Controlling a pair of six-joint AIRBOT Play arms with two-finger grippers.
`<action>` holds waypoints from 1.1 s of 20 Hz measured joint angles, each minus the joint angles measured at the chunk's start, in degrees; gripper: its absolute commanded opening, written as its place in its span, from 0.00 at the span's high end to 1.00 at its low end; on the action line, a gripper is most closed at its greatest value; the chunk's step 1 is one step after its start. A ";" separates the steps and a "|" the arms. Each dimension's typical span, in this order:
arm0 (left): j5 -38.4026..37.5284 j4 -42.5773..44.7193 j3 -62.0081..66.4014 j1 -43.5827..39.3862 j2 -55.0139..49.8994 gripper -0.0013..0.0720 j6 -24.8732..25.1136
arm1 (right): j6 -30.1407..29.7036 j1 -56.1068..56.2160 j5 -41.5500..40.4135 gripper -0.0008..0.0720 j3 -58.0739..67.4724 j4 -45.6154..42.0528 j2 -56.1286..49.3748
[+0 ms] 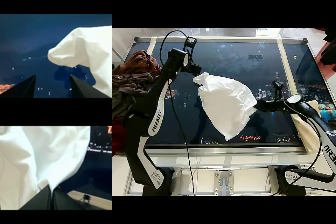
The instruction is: Fold the shirts.
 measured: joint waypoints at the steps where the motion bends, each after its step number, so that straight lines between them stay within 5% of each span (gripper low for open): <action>1: 0.76 -2.73 0.00 1.64 -1.53 0.31 -1.55 | 0.35 -0.98 0.85 0.94 1.05 -0.26 0.61; 7: 7.98 -30.03 0.00 12.33 -9.16 0.31 -6.43 | 1.40 -3.34 4.59 0.94 4.61 -0.61 2.16; 11: 10.01 -50.90 0.00 17.49 -12.20 0.31 1.40 | 1.95 -3.61 4.68 0.94 5.09 -0.63 2.34; 22: 6.47 -64.85 0.11 18.93 -15.96 0.36 7.78 | 3.04 -3.69 3.06 0.94 5.22 0.61 2.38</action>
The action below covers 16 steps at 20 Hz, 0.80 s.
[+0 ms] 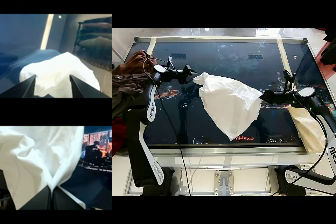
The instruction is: Fold the shirts.
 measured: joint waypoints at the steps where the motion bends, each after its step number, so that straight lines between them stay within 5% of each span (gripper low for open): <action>1: -0.52 0.11 0.00 -0.15 -0.09 0.39 0.39 | 0.02 0.00 -0.11 0.94 0.00 0.22 0.00; 12: -5.51 16.55 3.10 -3.87 -0.15 0.43 -1.90 | -0.20 0.00 -0.79 0.94 0.02 1.36 0.00; 14: -5.66 18.10 3.23 -4.26 -0.13 0.59 -2.91 | -0.28 0.00 -0.81 0.94 0.00 1.38 0.00; 16: -5.42 19.02 3.28 -4.79 -0.17 0.93 -3.72 | -0.39 0.00 -0.81 0.94 0.00 1.44 0.00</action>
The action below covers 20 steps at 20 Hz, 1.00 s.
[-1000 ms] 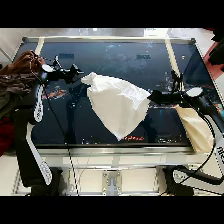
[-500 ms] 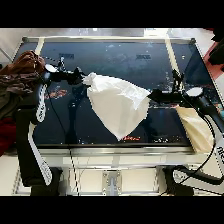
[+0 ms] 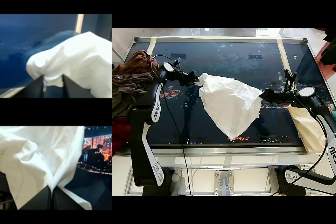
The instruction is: Fold the shirts.
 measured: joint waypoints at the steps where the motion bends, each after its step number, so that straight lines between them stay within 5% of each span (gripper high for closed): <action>1: 0.42 0.11 0.00 -0.28 0.02 0.97 -0.11 | 0.00 0.00 -0.02 0.94 0.00 0.02 0.00; 13: 5.03 -0.07 0.00 -0.55 7.58 0.97 3.74 | -1.03 -0.90 -0.87 0.94 0.61 -0.48 1.14; 20: -11.63 26.08 -0.04 1.36 26.93 0.97 6.36 | -0.15 -10.75 1.33 0.94 8.68 -4.59 9.92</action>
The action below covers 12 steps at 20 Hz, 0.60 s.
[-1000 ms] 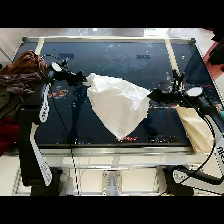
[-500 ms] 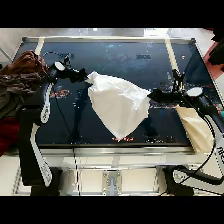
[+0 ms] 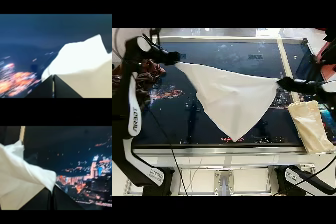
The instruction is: Fold the shirts.
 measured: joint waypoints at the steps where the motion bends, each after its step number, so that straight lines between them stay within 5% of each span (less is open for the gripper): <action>1: -3.69 3.78 -0.07 0.09 3.10 0.97 0.50 | 0.22 -1.92 0.94 0.94 2.03 -0.63 1.55; 7: -17.57 12.28 -0.68 -0.90 22.40 0.97 3.15 | 0.63 -8.11 7.93 0.95 15.93 -3.06 8.11; 12: -15.17 13.92 -0.76 -3.06 38.03 0.97 2.69 | 0.81 -9.05 12.04 0.95 28.02 -3.93 11.47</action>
